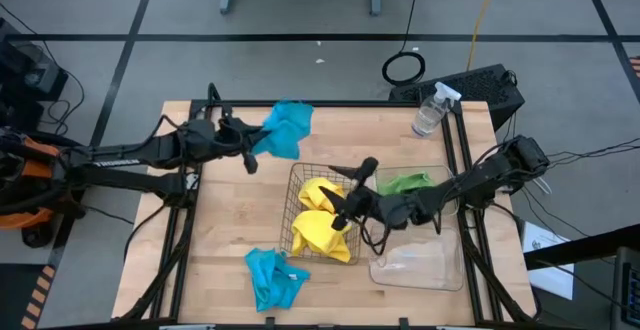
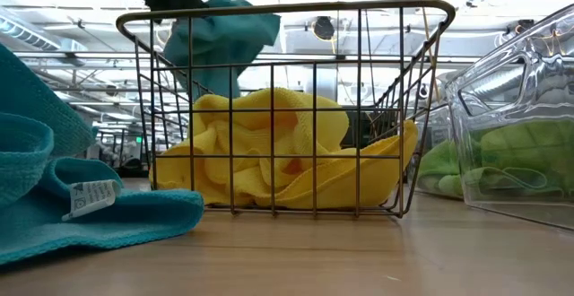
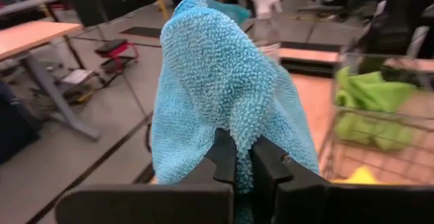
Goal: Sort microfiber towel by color & place in baskets
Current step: Put the top blue microfiber cloth into the bottom transparent bin
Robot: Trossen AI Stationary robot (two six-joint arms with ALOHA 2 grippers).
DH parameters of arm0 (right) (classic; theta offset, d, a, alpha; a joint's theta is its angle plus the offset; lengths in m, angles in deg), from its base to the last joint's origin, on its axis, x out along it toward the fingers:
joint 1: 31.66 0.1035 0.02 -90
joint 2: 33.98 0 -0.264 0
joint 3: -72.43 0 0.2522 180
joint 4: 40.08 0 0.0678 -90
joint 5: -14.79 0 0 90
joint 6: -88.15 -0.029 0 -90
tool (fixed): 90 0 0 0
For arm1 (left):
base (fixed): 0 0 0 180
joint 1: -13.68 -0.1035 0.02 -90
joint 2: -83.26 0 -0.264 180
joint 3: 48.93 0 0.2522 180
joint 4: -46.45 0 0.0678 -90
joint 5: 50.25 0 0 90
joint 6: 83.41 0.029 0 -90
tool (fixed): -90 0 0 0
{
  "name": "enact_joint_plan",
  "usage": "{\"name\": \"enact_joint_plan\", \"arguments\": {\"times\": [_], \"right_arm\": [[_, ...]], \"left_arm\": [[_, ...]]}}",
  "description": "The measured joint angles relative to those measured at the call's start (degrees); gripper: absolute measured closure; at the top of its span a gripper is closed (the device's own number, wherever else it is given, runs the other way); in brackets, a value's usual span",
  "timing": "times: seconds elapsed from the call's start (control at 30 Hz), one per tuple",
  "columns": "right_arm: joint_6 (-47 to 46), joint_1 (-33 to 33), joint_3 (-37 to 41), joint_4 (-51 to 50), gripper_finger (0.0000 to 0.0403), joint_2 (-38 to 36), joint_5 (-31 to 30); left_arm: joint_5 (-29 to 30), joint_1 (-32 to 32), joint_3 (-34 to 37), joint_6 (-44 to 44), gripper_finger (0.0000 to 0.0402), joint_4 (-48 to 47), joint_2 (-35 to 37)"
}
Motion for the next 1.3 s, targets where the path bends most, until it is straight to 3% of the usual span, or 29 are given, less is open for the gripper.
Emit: {"name": "enact_joint_plan", "arguments": {"times": [0.17,0.4,0.5,0.67,0.87,1.07,1.3], "right_arm": [[0.89,-2.81,-0.02,3.93,0.0099,0.10,10.19],[2.62,-4.46,-1.00,12.63,0.0025,5.28,11.27],[6.00,-4.78,-3.31,13.90,0.0019,7.41,11.12],[9.82,-7.20,-7.75,14.17,0.0019,11.05,5.36],[-0.37,-11.10,-8.50,7.96,0.0020,13.37,13.43],[-4.64,-11.65,-8.52,6.48,0.0063,13.42,19.09],[-2.12,-10.77,-8.52,8.30,0.0209,13.42,23.79]], "left_arm": [[0.00,4.33,0.00,-3.01,0.0388,3.63,-1.88],[0.57,11.85,0.00,-1.44,0.0388,16.76,-6.42],[1.07,13.17,-0.04,-0.53,0.0388,21.17,-8.12],[1.13,14.86,-0.04,-2.20,0.0388,23.60,-10.65],[-2.29,17.36,-0.04,-1.79,0.0388,26.88,-13.03],[-3.67,18.03,-0.04,-1.73,0.0384,27.01,-13.05],[-3.89,18.03,-0.04,-1.75,0.0379,25.13,-13.05]]}}
